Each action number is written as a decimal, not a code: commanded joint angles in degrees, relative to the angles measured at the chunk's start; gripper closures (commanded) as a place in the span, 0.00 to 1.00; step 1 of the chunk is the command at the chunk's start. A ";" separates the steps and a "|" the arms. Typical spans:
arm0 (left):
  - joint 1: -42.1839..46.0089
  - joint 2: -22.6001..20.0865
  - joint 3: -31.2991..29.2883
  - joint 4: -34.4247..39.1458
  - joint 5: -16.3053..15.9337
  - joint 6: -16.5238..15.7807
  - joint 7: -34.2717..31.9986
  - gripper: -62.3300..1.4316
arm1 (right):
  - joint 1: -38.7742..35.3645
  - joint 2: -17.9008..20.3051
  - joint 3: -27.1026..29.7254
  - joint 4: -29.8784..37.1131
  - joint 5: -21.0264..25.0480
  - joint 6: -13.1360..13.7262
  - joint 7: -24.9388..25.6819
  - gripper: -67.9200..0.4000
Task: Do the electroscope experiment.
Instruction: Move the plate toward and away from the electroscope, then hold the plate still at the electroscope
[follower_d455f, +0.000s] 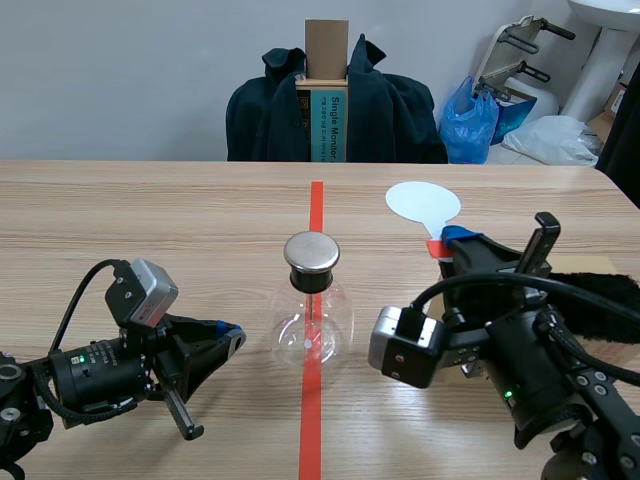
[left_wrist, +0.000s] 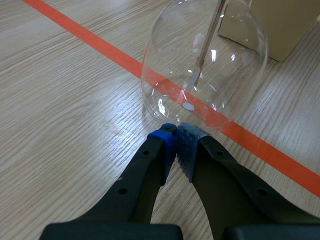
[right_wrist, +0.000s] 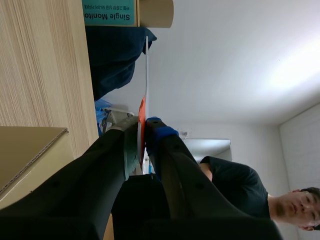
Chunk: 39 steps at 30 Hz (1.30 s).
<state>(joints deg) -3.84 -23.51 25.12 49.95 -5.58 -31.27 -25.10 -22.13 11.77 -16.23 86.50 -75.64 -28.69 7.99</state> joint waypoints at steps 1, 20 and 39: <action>-0.76 -0.02 -0.07 0.57 -0.57 0.11 -0.79 0.93 | 0.04 0.44 0.17 0.74 0.11 -0.76 -0.17 0.98; -0.76 -0.02 -0.07 0.57 -0.57 0.11 -0.79 0.93 | 0.04 0.44 0.15 0.74 0.11 -0.76 17.66 0.98; -0.74 -0.02 -0.07 0.57 -0.57 0.11 -0.79 0.93 | 0.04 0.44 0.15 0.74 0.11 -0.79 25.03 0.98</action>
<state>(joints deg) -3.84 -23.51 25.12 49.95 -5.58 -31.27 -25.10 -22.13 11.79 -16.23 86.50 -75.68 -28.69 33.01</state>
